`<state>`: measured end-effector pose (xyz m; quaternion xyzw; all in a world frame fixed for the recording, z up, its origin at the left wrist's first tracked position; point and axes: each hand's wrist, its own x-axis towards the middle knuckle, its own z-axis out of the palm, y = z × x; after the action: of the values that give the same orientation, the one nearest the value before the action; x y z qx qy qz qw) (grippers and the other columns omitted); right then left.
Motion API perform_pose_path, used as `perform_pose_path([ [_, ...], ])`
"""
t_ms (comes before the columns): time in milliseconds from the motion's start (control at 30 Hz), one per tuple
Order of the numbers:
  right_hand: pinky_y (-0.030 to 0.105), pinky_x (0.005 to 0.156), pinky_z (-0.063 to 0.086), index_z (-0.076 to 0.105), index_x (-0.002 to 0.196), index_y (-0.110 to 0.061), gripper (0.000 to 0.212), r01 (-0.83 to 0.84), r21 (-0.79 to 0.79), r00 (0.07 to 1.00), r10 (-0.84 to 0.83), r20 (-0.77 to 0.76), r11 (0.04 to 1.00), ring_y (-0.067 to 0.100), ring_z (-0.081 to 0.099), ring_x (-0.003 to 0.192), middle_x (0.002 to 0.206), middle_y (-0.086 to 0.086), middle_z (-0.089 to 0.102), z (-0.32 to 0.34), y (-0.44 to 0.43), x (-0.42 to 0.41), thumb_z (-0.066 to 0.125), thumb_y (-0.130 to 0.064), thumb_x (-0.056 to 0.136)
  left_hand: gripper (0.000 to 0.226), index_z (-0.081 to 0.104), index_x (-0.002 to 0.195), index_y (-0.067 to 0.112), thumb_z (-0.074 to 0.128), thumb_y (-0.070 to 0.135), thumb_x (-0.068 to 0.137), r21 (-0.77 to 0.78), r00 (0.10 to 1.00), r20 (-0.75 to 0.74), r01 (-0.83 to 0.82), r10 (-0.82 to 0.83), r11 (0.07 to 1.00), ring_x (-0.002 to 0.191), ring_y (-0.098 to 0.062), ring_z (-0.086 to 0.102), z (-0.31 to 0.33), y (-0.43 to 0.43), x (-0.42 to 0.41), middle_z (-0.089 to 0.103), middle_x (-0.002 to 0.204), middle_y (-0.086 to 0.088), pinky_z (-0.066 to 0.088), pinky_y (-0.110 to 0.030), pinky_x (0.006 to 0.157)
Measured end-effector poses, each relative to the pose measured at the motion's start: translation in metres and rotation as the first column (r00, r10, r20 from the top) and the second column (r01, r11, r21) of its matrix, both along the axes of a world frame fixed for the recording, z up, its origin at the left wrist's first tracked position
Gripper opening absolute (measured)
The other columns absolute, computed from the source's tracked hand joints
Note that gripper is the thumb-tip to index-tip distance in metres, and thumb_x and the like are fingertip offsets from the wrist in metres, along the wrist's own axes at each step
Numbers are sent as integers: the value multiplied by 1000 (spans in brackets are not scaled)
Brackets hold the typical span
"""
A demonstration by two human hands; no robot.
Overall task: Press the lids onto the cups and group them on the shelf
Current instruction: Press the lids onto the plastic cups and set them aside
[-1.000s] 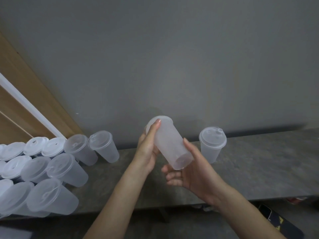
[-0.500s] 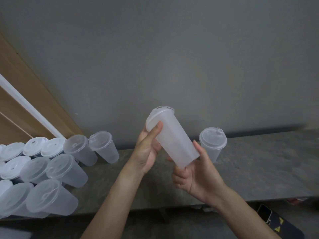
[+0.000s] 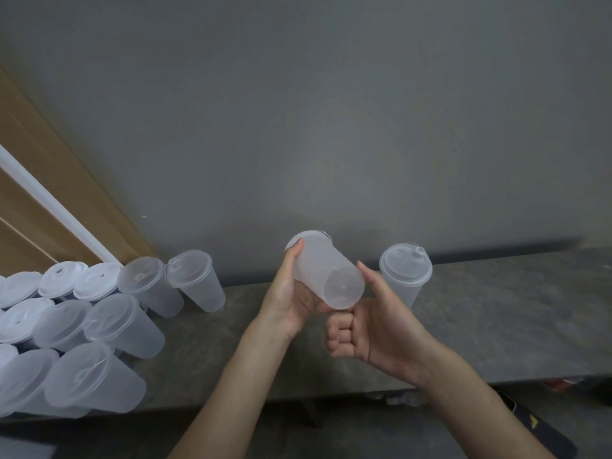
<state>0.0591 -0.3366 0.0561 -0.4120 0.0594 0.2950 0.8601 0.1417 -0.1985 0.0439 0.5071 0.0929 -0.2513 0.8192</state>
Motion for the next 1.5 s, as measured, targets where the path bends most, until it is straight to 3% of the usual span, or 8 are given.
perform_pose_path([
  [100, 34, 67, 60, 58, 119, -2, 65, 94, -405, 993, -56, 104, 910, 28, 72, 68, 77, 20, 73, -27, -7, -2, 51, -61, 94, 58, 63, 122, 18, 82, 46, 74, 119, 917, 345, -253, 199, 960, 96, -16, 68, -11, 6, 3, 70, 111, -4, 55, -35, 84],
  [200, 31, 69, 61, 64, 112, -9, 35, 279, -689, 955, -116, 274, 669, 20, 75, 70, 72, 7, 75, -63, -22, -9, 70, -39, 95, 88, 44, 141, 30, 91, 46, 69, 424, 734, 679, -429, 33, 798, 108, 1, 62, -32, 17, 1, 57, 129, 15, 57, -25, 86],
  [467, 38, 85, 56, 54, 115, -15, 56, 639, -717, 728, -521, 446, 278, 19, 62, 92, 103, 2, 62, -121, -83, 0, 92, -22, 75, 110, 26, 151, 38, 90, 51, 63, 594, 724, 669, -388, -165, 705, 134, 1, 44, -95, 8, -14, 44, 146, 18, 42, -32, 113],
  [633, 32, 113, 41, 29, 154, -17, 116, 638, -712, 765, -354, 538, 295, 10, 45, 136, 152, -6, 42, -128, -102, 21, 99, -33, 63, 120, 17, 155, 40, 93, 47, 63, 614, 768, 622, -354, -156, 705, 132, 3, 46, -100, 1, -15, 47, 144, 17, 39, -19, 107],
  [867, 9, 97, 44, 44, 142, -34, 90, 750, -542, 649, -269, 711, 378, -8, 57, 121, 136, -16, 58, -129, -87, 40, 95, -16, 70, 85, 34, 129, 56, 92, 40, 69, 684, 756, 604, -329, -252, 651, 115, 13, 54, -98, -2, -17, 55, 126, 26, 42, -3, 87],
  [1100, 59, 112, 38, 50, 145, -22, 100, 849, -473, 512, 592, 623, -235, 39, 57, 116, 127, 15, 58, -96, -119, 45, 94, -12, 55, 85, 48, 143, 23, 81, 8, 66, 611, 328, 559, -784, -761, 111, 122, -29, 53, -74, 14, 7, 58, 130, -5, 31, -50, 115],
  [1300, 58, 115, 25, 64, 136, -10, 90, 913, -289, 371, 880, 296, -287, 47, 61, 117, 122, 26, 62, -80, -120, 51, 81, 2, 49, 60, 67, 124, 10, 63, -2, 66, 390, 75, 338, -919, -938, 67, 113, -39, 62, -58, -10, 7, 66, 117, -17, 24, -52, 116],
  [1500, 57, 114, 40, 60, 139, -15, 97, 827, -513, 468, 787, 403, -230, 42, 62, 117, 124, 17, 63, -84, -136, 48, 92, -12, 48, 89, 50, 141, 19, 84, 8, 59, 602, 224, 422, -794, -878, 87, 122, -34, 58, -61, -22, 5, 60, 129, -9, 25, -48, 116],
])
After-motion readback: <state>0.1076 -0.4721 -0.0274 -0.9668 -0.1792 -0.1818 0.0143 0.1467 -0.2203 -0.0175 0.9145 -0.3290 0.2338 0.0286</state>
